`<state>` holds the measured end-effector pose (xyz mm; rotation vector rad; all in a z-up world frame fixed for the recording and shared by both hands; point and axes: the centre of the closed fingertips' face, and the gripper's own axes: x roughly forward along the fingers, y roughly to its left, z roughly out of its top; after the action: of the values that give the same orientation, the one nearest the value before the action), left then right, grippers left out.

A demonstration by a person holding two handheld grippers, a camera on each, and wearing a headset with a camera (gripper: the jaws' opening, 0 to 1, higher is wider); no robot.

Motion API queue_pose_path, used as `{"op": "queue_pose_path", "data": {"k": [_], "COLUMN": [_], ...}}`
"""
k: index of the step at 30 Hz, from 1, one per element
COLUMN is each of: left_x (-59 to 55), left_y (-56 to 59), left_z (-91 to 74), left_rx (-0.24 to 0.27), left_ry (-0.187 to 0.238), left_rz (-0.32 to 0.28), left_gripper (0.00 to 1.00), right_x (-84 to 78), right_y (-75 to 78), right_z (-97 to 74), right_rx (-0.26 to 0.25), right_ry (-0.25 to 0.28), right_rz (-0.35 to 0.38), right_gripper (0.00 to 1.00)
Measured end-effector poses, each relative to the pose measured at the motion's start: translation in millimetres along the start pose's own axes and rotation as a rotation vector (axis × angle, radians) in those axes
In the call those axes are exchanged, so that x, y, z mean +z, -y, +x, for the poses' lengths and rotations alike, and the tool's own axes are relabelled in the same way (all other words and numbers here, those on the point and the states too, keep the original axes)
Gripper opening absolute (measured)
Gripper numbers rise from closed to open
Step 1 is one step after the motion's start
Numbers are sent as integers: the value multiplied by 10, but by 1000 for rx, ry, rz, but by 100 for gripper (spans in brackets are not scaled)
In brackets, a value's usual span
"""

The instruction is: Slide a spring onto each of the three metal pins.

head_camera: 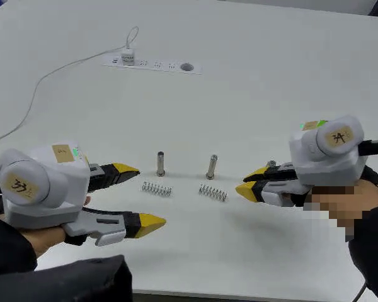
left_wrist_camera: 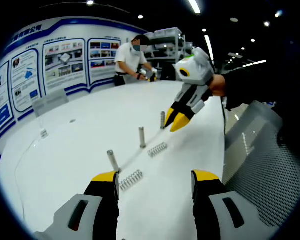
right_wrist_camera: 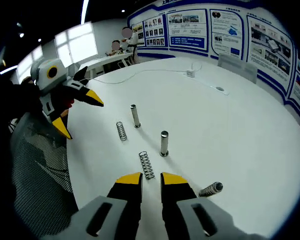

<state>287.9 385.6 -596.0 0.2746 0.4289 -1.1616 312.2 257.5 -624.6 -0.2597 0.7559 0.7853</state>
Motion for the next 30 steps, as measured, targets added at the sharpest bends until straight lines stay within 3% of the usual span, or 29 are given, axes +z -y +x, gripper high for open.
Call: {"op": "queue_pose_path", "data": {"k": [6,13,21,30], "left_x": [-6,-10,-11,-3], "left_y": [-4,2,3,9], "left_z": [-5,-6,-5,-7], "left_rx": [5,7,8,7], "left_ry": [0,-4,-4,-1], "left_rz": [-1,0,0,0], "left_gripper": [60,60,60,60], "right_x": [68,132,78,36], "right_y": [-78,-98,-153,-146], "right_z": [219,399,570,673], "right_rx": [38,69,100,115], "right_ry": [-70,-120,-228,-294], "right_rz": [-102,-148,-222,-244], "right_gripper": [15,16,16,16]}}
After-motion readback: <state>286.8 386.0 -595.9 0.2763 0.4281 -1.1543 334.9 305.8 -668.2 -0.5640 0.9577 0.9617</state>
